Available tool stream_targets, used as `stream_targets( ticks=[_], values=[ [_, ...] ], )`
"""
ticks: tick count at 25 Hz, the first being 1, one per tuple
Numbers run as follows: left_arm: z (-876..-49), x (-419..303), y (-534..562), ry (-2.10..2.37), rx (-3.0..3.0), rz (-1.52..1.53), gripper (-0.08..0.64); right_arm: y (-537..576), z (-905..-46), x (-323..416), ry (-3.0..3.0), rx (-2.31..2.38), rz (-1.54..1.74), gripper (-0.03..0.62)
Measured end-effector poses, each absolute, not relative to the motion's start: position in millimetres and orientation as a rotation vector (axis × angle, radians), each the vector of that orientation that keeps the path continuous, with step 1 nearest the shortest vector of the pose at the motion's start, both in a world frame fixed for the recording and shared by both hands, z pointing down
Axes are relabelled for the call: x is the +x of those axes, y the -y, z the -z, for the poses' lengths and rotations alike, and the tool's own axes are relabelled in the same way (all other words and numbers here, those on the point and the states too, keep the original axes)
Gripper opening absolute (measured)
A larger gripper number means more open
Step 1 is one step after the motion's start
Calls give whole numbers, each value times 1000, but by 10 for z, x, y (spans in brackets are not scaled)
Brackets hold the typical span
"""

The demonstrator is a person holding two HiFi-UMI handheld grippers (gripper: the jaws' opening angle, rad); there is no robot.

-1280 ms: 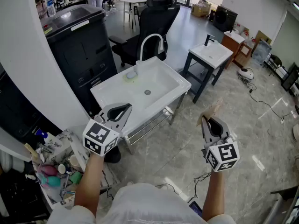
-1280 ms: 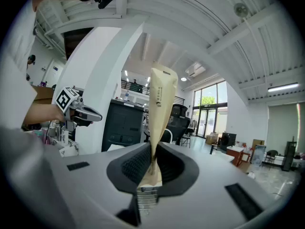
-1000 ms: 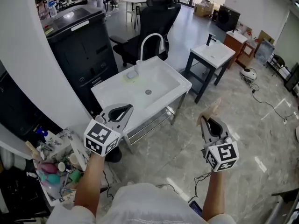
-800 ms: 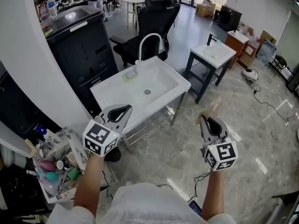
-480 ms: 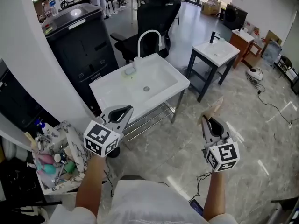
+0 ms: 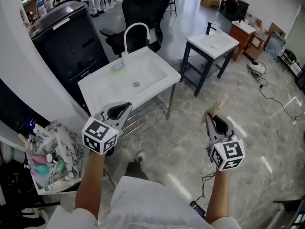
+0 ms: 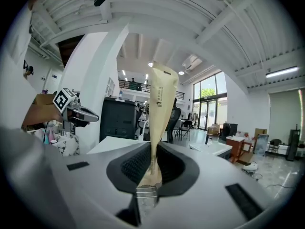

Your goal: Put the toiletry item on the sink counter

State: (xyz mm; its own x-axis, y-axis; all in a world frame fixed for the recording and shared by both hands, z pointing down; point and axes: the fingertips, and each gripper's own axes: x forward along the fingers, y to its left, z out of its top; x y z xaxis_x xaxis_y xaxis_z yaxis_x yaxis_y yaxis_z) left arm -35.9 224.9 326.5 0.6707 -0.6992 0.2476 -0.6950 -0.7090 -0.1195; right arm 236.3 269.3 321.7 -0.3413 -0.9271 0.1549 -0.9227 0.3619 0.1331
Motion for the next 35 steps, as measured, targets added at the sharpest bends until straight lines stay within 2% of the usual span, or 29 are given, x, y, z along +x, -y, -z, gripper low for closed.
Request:
stream_targets(
  ticks=[6, 16, 35],
  values=[
    [-3419, 164, -1790, -1101, -2882, 472, 15, -2303, -3349, 2791, 2384, 1700, -6, 37],
    [-3686, 692, -307, -1216, -2917, 441, 15, -916, -3452, 3360, 2361, 1621, -35, 38],
    [-3796, 208, 1016, -1710, -2786, 424, 15, 1300, -3590, 2888, 2562, 1221, -24, 38]
  ],
)
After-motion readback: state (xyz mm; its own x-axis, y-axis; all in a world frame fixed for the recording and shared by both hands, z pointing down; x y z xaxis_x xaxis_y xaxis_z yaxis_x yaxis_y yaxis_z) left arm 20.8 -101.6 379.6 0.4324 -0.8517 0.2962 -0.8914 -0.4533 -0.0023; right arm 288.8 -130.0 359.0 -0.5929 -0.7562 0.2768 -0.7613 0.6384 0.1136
